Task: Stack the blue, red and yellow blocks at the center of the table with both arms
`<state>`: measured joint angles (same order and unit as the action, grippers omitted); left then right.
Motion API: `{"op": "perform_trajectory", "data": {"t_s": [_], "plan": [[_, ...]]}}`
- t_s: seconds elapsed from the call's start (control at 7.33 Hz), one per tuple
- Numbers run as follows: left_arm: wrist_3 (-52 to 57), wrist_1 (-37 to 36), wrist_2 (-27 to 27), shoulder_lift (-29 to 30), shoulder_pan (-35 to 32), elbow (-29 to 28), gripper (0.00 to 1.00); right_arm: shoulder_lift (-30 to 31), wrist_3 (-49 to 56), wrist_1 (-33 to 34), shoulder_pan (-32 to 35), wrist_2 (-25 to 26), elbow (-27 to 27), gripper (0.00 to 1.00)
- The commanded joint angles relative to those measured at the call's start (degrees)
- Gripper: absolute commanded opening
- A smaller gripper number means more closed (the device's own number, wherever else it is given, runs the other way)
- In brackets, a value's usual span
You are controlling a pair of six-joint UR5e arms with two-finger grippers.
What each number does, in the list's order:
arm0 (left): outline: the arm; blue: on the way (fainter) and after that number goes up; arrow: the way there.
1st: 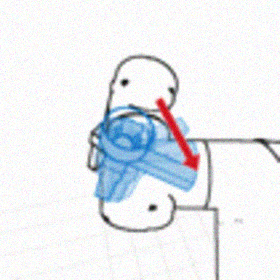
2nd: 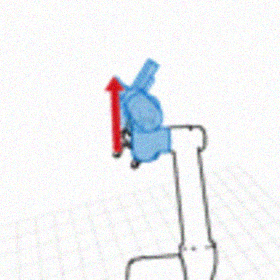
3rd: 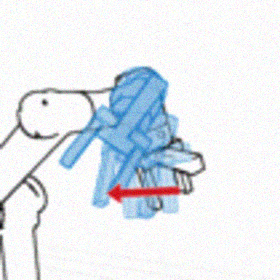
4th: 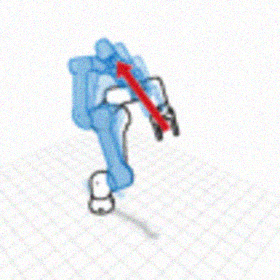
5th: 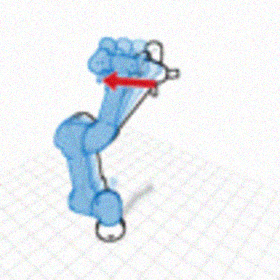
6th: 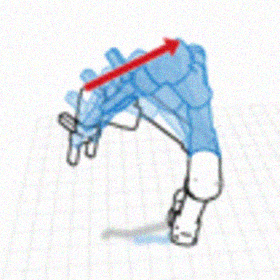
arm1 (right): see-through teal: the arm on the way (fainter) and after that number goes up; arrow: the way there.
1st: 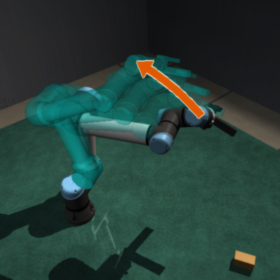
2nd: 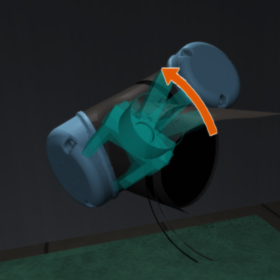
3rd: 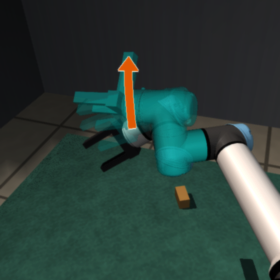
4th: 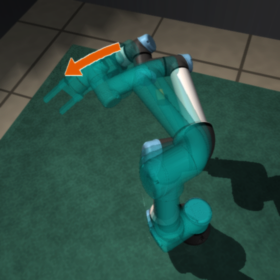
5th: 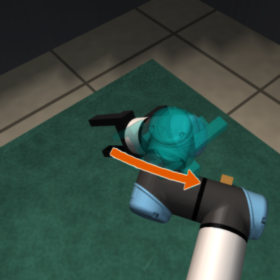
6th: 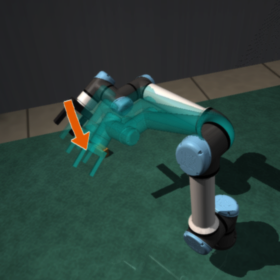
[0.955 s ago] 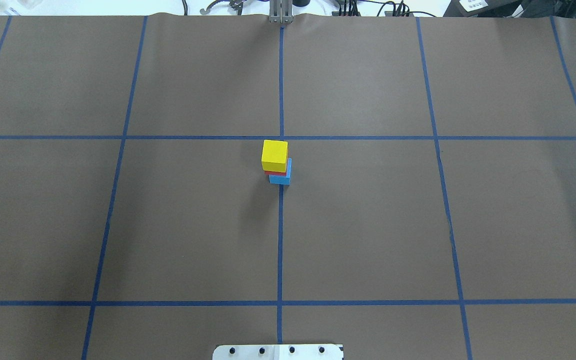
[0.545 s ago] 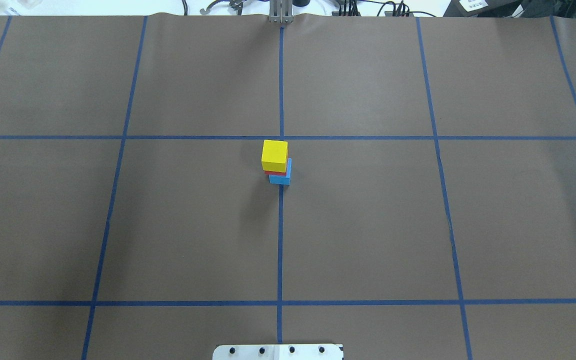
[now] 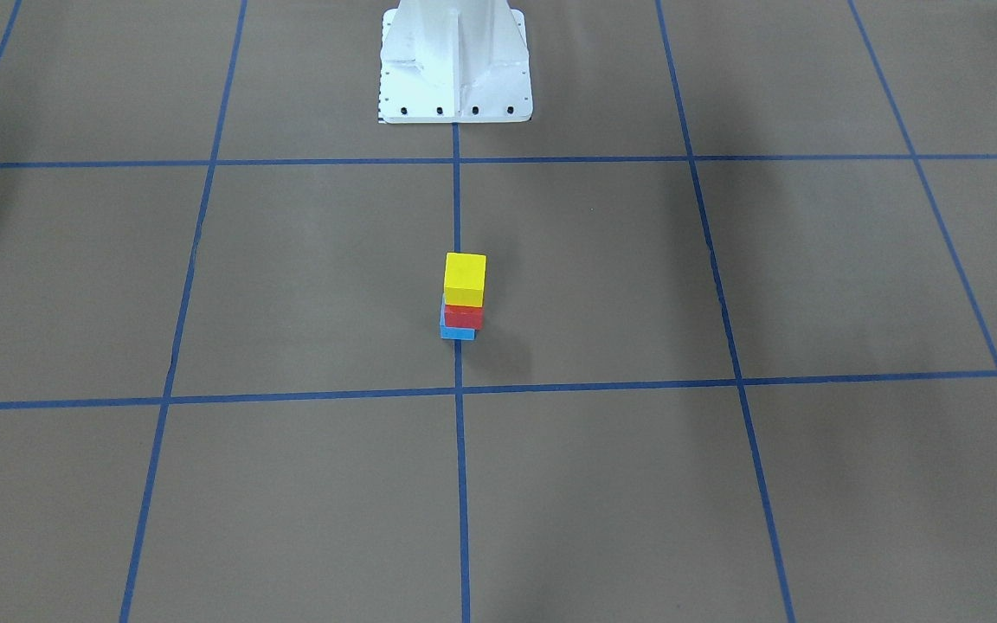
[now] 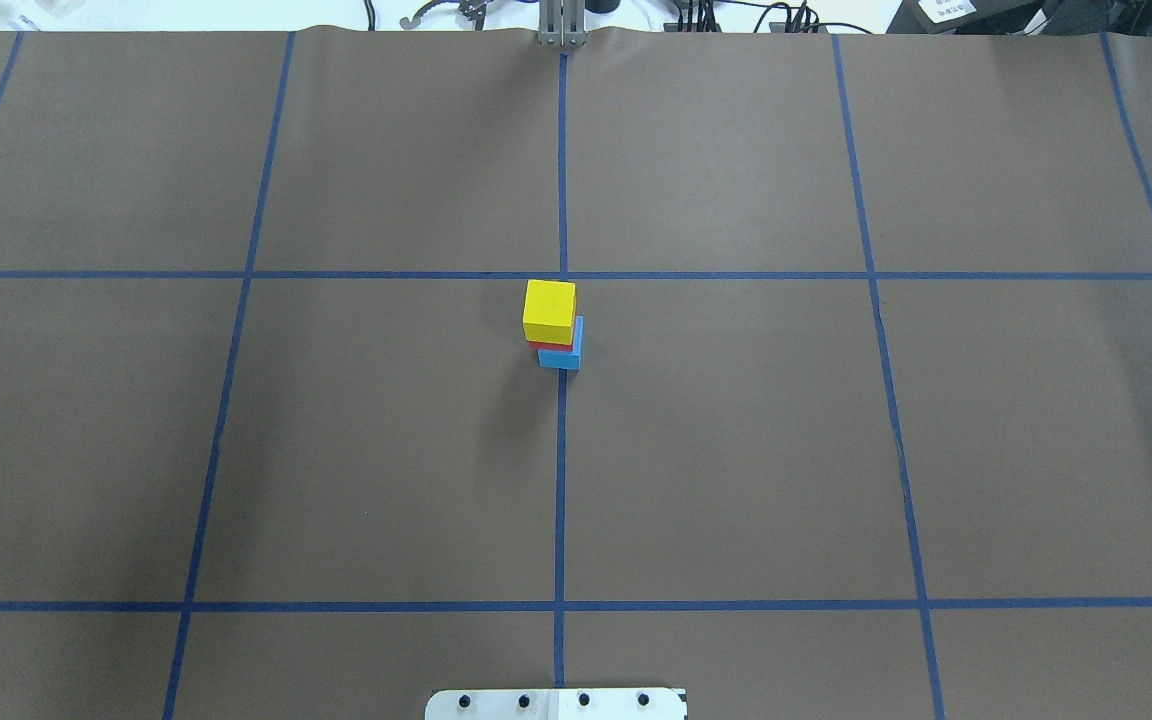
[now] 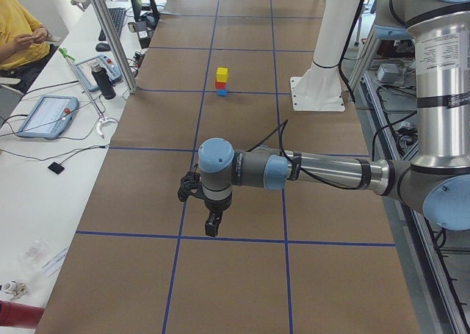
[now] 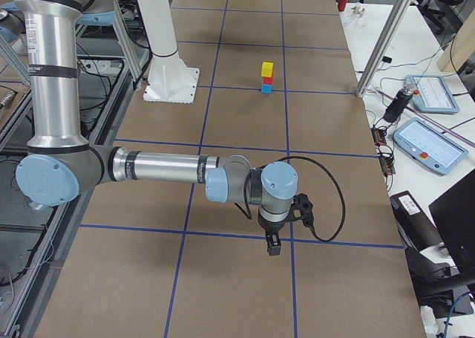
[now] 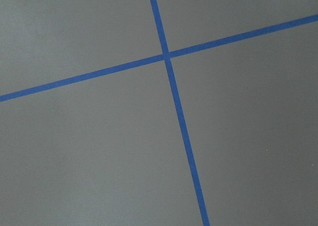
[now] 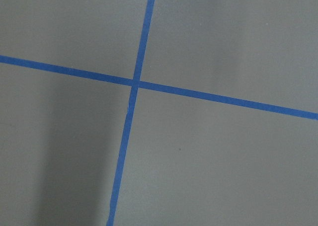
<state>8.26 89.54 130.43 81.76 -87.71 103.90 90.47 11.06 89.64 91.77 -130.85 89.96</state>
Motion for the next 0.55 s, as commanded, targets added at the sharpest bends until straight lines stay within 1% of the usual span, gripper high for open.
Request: {"op": "perform_trajectory", "data": {"t_s": [0.0,0.41], "plan": [[0.0,0.02,0.0,0.07,0.0,0.07,1.0,0.06,-0.07,0.01,-0.01,-0.02,-0.23,1.0],[0.0,0.02,0.0,0.07,0.0,0.07,1.0,0.06,-0.07,0.01,-0.01,-0.2,-0.49,1.0]]}}
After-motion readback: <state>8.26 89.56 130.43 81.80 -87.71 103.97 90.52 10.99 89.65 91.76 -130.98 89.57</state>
